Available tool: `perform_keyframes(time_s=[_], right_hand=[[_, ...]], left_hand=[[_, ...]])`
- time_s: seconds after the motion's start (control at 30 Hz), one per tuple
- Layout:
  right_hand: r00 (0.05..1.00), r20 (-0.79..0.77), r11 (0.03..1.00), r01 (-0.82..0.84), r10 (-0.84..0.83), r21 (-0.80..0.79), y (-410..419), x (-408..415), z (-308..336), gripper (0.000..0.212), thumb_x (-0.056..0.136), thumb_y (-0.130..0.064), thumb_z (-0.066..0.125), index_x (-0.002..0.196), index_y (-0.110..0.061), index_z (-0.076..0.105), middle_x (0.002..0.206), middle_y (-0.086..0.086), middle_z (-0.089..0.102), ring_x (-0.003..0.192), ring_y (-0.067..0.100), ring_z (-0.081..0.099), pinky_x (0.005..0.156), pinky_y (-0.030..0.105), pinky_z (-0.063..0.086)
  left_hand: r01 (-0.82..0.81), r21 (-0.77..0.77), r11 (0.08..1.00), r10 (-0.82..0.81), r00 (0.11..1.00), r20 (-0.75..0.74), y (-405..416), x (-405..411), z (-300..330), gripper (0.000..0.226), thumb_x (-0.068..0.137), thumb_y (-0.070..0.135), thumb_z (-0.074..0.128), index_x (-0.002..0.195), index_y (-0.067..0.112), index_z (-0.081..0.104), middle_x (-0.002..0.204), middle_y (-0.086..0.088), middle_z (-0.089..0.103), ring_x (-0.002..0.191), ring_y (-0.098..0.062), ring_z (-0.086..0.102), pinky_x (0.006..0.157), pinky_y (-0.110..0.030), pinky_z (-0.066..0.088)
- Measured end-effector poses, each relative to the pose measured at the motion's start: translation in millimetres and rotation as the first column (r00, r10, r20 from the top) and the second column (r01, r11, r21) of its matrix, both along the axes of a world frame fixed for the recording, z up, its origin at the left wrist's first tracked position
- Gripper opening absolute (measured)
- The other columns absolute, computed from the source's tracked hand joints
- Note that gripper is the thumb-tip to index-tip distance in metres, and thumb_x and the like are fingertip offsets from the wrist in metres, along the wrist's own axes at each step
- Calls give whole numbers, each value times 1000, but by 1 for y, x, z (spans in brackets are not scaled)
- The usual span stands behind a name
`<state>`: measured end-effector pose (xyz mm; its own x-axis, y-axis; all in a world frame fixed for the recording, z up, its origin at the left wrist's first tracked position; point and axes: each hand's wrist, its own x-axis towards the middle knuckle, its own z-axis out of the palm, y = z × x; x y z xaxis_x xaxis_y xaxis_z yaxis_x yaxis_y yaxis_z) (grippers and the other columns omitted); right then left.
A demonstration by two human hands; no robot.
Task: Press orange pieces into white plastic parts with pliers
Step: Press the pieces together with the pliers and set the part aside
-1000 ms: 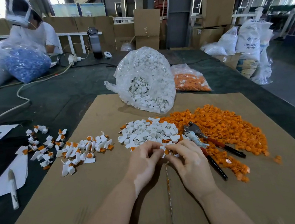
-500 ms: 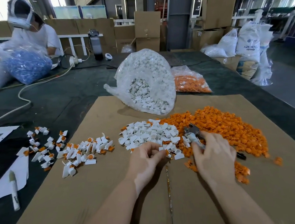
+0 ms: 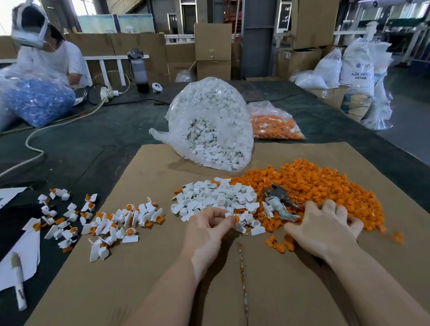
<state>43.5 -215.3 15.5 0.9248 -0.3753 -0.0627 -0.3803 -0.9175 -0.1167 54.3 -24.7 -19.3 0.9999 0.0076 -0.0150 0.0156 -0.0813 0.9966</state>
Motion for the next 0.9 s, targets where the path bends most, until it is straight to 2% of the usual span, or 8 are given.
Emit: perform_keyframes(time_s=[0.2, 0.3, 0.37, 0.47, 0.57, 0.67, 0.77, 0.9], right_hand=[[999, 45, 999, -8, 10, -37, 7, -3, -1, 48, 85, -52, 48, 120, -20, 42, 131, 7, 37, 123, 27, 33, 105, 49, 21], [994, 102, 999, -31, 35, -37, 6, -5, 3, 39, 88, -47, 47, 112, -17, 41, 124, 8, 45, 117, 28, 41, 100, 44, 29], [985, 156, 997, -76, 75, 0, 6, -5, 10, 34, 90, -44, 46, 107, -15, 41, 117, 8, 50, 111, 28, 47, 92, 41, 37], [963, 216, 972, -194, 163, 130, 13, -9, 22, 31, 93, -45, 41, 103, -16, 45, 104, 5, 53, 97, 25, 52, 78, 36, 44], [946, 149, 877, -323, 288, 355, 26, -15, 31, 31, 94, -43, 40, 91, -14, 51, 87, 5, 57, 77, 23, 55, 67, 34, 44], [926, 75, 786, -354, 369, 507, 37, -22, 36, 33, 94, -36, 43, 71, -12, 44, 64, 3, 45, 55, 19, 41, 54, 31, 29], [915, 32, 744, -347, 402, 571, 42, -27, 38, 36, 95, -33, 44, 65, -14, 39, 57, 2, 35, 49, 17, 31, 52, 30, 22], [916, 1, 687, -302, 401, 662, 43, -27, 41, 33, 93, -28, 45, 64, -13, 40, 61, 6, 38, 55, 19, 33, 59, 33, 23]], left_hand=[[5, -23, 1000, -6, 1000, -22, 1, -2, 3, 10, 84, 16, 67, 87, 6, 65, 71, -7, 70, 70, -18, 66, 67, -24, 48], [-1, -71, 997, -2, 999, -51, 2, -2, 6, 12, 84, 14, 67, 89, 3, 64, 74, -10, 70, 72, -21, 68, 68, -27, 50], [-11, -148, 989, 0, 997, -76, 2, -2, 9, 9, 85, 10, 66, 87, 2, 64, 68, -8, 69, 63, -14, 67, 61, -23, 52], [-67, -301, 951, 26, 990, -140, -1, -1, 15, 5, 84, 4, 66, 83, 0, 62, 61, -5, 65, 50, -7, 60, 48, -17, 49], [-121, -387, 914, 46, 979, -196, -3, 0, 17, 7, 84, 0, 64, 88, -4, 60, 58, -6, 63, 47, -8, 58, 47, -18, 50], [-141, -404, 904, 57, 975, -213, -3, 1, 17, 12, 85, -1, 63, 94, -7, 59, 56, -5, 63, 47, -8, 57, 50, -20, 52], [-165, -396, 903, 82, 972, -218, -3, 2, 19, 9, 87, -2, 60, 94, -7, 59, 56, -5, 63, 45, -7, 57, 49, -19, 52], [-195, -375, 906, 114, 967, -226, -3, 2, 21, 10, 87, -2, 59, 93, -9, 60, 58, -7, 62, 43, -6, 56, 46, -17, 50]])
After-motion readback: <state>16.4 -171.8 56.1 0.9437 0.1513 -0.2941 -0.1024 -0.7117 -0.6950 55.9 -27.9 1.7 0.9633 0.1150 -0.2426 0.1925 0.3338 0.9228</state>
